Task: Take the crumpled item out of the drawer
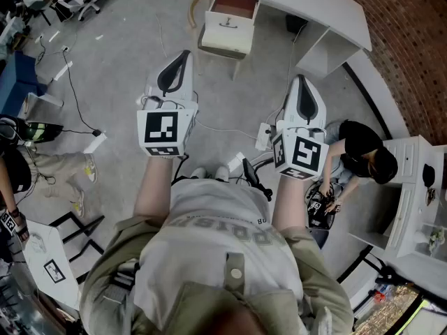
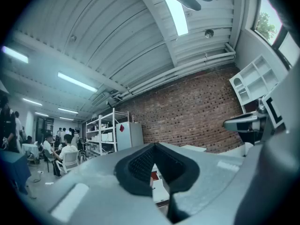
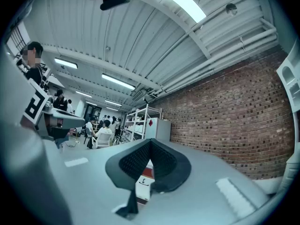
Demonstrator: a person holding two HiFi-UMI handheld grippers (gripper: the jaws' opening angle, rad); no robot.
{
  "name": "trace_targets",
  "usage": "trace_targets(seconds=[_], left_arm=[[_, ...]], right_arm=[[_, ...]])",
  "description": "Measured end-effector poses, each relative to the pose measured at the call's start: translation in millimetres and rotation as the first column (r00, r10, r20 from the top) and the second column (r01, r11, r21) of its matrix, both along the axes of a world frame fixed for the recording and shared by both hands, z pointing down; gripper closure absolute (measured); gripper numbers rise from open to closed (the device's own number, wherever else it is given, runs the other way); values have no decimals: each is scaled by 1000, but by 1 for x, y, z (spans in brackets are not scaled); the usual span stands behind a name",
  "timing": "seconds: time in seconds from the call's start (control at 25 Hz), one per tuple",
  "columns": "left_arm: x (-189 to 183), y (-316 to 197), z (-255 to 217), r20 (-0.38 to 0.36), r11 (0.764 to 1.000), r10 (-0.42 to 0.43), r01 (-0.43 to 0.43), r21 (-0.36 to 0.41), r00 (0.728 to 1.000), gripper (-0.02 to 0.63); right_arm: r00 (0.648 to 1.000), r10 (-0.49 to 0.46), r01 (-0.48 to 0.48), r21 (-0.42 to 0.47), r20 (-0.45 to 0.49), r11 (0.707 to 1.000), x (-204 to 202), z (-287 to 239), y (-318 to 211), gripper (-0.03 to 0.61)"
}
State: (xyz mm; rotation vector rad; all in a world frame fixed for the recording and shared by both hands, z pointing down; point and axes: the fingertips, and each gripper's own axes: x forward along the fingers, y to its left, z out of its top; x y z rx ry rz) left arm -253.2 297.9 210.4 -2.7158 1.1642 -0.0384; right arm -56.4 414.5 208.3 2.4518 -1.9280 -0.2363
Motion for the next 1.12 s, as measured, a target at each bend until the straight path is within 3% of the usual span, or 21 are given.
trace_targets(seconds=[0.72, 1.0, 1.08, 1.12], left_arm=[[33, -9, 6, 2, 999, -36, 36, -17, 999, 607], [46, -38, -1, -35, 999, -19, 18, -50, 999, 606], [55, -51, 4, -43, 998, -5, 3, -63, 999, 427], [60, -58, 9, -43, 997, 1, -4, -76, 999, 375]], right_arm=[[998, -57, 57, -14, 23, 998, 36, 9, -19, 577], [987, -94, 85, 72, 127, 994, 54, -4, -44, 566], [984, -116, 109, 59, 135, 992, 58, 1, -59, 433], [983, -123, 117, 47, 138, 992, 60, 6, -66, 398]])
